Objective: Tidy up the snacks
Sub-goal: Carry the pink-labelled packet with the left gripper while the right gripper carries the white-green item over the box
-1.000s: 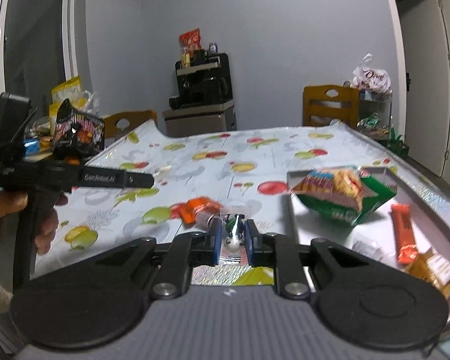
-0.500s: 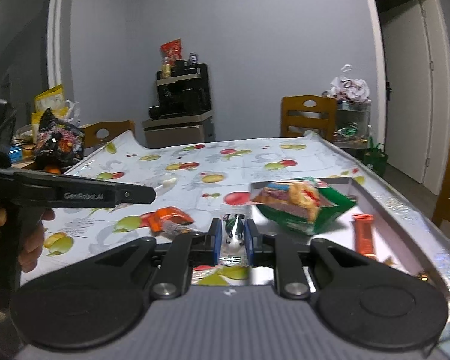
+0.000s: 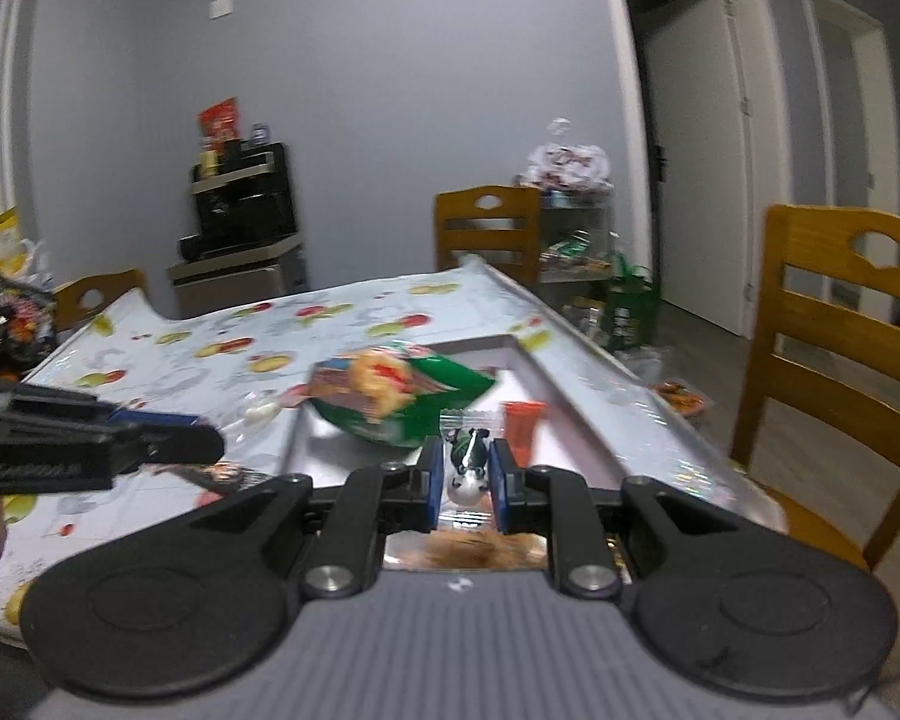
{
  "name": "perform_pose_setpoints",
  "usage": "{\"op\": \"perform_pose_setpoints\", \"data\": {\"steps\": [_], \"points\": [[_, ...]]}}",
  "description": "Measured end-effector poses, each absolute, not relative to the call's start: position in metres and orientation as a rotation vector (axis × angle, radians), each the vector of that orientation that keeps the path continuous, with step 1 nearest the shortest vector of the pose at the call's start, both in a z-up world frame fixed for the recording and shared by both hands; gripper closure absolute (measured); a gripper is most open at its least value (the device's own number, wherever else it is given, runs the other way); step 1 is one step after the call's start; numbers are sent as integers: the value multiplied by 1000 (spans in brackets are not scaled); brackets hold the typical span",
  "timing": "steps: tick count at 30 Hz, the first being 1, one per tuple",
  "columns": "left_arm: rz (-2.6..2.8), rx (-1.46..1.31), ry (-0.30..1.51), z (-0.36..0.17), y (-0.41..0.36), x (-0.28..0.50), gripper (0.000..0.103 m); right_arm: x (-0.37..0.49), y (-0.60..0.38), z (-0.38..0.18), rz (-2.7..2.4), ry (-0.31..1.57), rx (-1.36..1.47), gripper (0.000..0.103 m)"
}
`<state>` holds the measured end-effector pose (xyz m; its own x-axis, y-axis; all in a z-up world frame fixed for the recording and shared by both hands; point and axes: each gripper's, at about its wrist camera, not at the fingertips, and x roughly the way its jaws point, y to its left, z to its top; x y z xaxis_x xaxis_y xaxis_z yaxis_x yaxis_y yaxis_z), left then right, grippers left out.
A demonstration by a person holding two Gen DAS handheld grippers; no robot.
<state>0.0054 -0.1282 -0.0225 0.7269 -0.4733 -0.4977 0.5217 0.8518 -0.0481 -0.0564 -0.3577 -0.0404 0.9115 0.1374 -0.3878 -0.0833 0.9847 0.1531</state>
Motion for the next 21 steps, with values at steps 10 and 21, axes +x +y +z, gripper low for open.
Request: {"op": "perform_pose_setpoints", "data": {"steps": [10,21], "points": [[-636,132,588,-41,-165,7,87,-51,-397,-57,60,462,214,87],[-631,148,621,-51,-177,12,86,-49,-391,-69,110,509,191,87]]}}
